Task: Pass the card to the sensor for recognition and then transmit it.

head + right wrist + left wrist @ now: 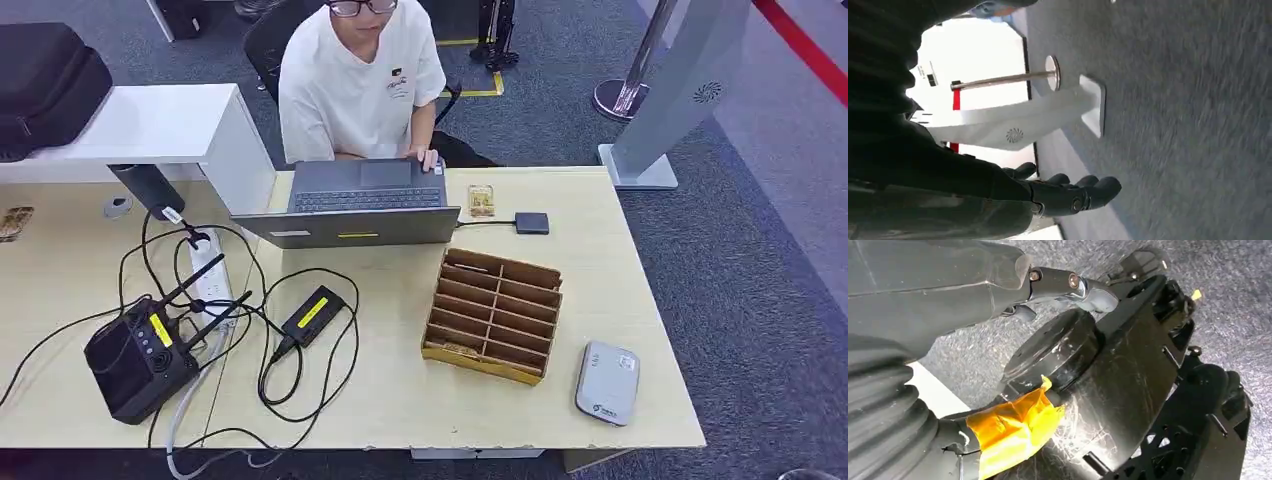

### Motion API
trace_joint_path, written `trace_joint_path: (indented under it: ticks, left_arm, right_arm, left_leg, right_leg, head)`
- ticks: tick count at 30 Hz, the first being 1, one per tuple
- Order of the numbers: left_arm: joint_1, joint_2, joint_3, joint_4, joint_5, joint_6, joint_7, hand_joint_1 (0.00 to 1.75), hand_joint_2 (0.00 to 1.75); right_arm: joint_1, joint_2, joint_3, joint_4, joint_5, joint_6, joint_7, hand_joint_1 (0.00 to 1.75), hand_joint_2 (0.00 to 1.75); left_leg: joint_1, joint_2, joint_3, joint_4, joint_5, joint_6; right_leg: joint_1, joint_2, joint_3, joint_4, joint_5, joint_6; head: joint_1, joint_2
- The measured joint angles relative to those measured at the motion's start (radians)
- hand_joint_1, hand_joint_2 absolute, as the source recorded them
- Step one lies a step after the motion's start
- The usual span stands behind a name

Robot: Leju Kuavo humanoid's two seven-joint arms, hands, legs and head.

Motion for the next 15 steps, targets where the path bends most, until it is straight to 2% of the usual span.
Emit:
trace_joint_path:
  ticks: [6,15]
  left_arm:
    - [0.002,-0.001,-0.017,-0.002,0.022,0.03,0.0,0.0,1.75]
    - [0.002,-0.005,-0.04,-0.002,0.049,0.063,0.0,0.0,1.75]
  right_arm:
    - [0.0,0.082,0.0,0.003,0.024,0.039,0.01,0.0,1.75]
    - [0.0,0.15,0.001,0.004,0.04,0.061,0.02,0.0,1.75]
  left_leg:
    - [0.0,0.0,0.0,0.0,0.0,0.0]
    - [0.0,0.0,0.0,0.0,0.0,0.0]
  right_leg:
    - [0.0,0.0,0.0,0.0,0.0,0.0]
    - [0.0,0.0,0.0,0.0,0.0,0.0]
  head:
    - [0.0,0.0]
    - [0.0,0.0]
